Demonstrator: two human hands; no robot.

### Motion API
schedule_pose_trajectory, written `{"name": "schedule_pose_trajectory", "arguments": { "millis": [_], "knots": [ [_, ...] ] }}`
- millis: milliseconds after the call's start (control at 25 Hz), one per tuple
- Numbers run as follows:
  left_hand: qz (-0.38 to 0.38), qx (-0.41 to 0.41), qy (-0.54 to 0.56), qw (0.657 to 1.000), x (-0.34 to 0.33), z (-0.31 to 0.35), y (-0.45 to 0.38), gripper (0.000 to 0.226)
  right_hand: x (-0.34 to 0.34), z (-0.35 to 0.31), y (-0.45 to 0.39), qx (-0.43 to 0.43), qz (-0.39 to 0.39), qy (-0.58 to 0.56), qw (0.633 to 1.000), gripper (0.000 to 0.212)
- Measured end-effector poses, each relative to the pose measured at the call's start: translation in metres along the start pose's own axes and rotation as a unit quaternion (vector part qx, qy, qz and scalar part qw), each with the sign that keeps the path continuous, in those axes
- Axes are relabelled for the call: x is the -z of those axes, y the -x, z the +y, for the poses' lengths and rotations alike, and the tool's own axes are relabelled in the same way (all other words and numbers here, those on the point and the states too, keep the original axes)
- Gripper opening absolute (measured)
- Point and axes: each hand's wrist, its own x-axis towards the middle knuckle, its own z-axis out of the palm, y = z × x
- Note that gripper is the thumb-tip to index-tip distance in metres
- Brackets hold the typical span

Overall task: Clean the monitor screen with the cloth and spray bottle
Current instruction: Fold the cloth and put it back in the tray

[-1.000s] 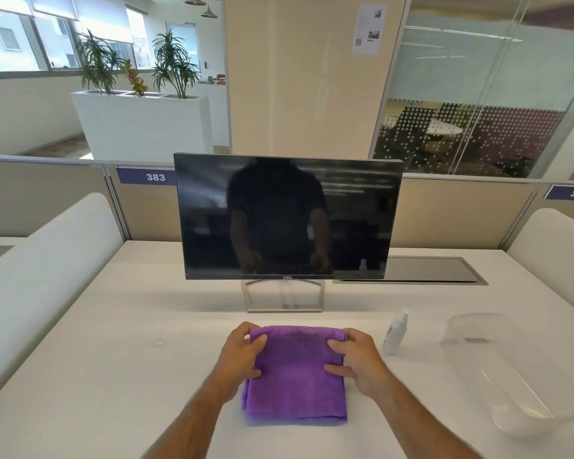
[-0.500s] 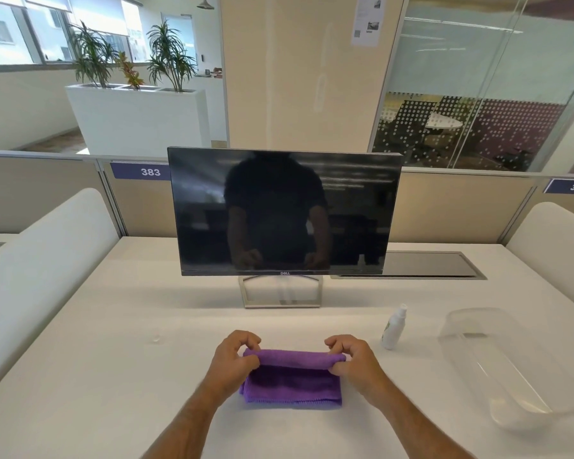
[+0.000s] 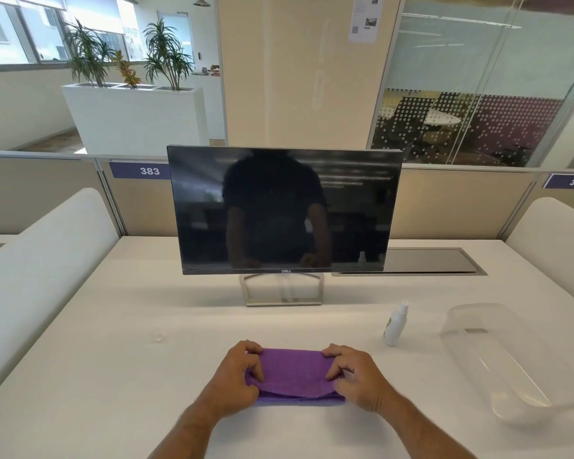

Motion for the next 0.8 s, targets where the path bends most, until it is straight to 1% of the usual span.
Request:
{"name": "schedule_pose_trajectory", "arguments": {
  "millis": [40,120,160,240,320,400,480,560,640,680,760,800],
  "knots": [
    [-0.007,0.006,0.000,1.000,0.000,-0.001,0.001,0.020,0.000,0.000,-0.001,-0.004,0.007,0.003,1.000,0.015],
    [-0.015,0.020,0.022,0.999,0.000,-0.003,0.001,0.010,-0.001,0.002,-0.005,-0.005,0.046,0.051,0.998,0.019],
    [-0.008,0.027,0.040,0.999,-0.001,-0.001,0.000,0.007,-0.001,0.000,-0.007,-0.005,0.062,0.078,0.995,0.016],
    [0.045,0.040,0.059,0.996,-0.002,0.003,-0.002,0.006,-0.001,-0.004,-0.010,0.001,0.082,0.105,0.991,0.007],
    [0.115,0.067,0.033,0.991,-0.002,0.009,-0.006,0.018,-0.001,-0.008,-0.012,-0.016,0.085,0.097,0.991,0.018],
    [0.137,0.136,-0.005,0.981,0.000,0.016,-0.009,0.043,0.000,-0.010,-0.015,-0.051,0.058,0.082,0.994,0.040],
    [0.105,0.207,-0.022,0.973,0.001,0.020,-0.012,0.063,0.002,-0.011,-0.020,-0.081,0.015,0.074,0.994,0.059],
    [0.054,0.244,-0.044,0.967,0.001,0.023,-0.015,0.068,0.005,-0.014,-0.024,-0.098,-0.013,0.092,0.991,0.064],
    [0.029,0.262,-0.057,0.963,0.000,0.025,-0.018,0.065,0.005,-0.016,-0.027,-0.114,-0.028,0.105,0.987,0.059],
    [0.024,0.270,-0.059,0.961,0.000,0.026,-0.020,0.060,0.005,-0.017,-0.027,-0.122,-0.031,0.105,0.987,0.052],
    [0.021,0.280,-0.070,0.957,-0.001,0.027,-0.021,0.045,0.004,-0.019,-0.028,-0.136,-0.029,0.097,0.986,0.036],
    [0.024,0.279,-0.076,0.957,-0.001,0.027,-0.022,0.038,0.004,-0.019,-0.028,-0.144,-0.026,0.086,0.986,0.032]
  ]
}}
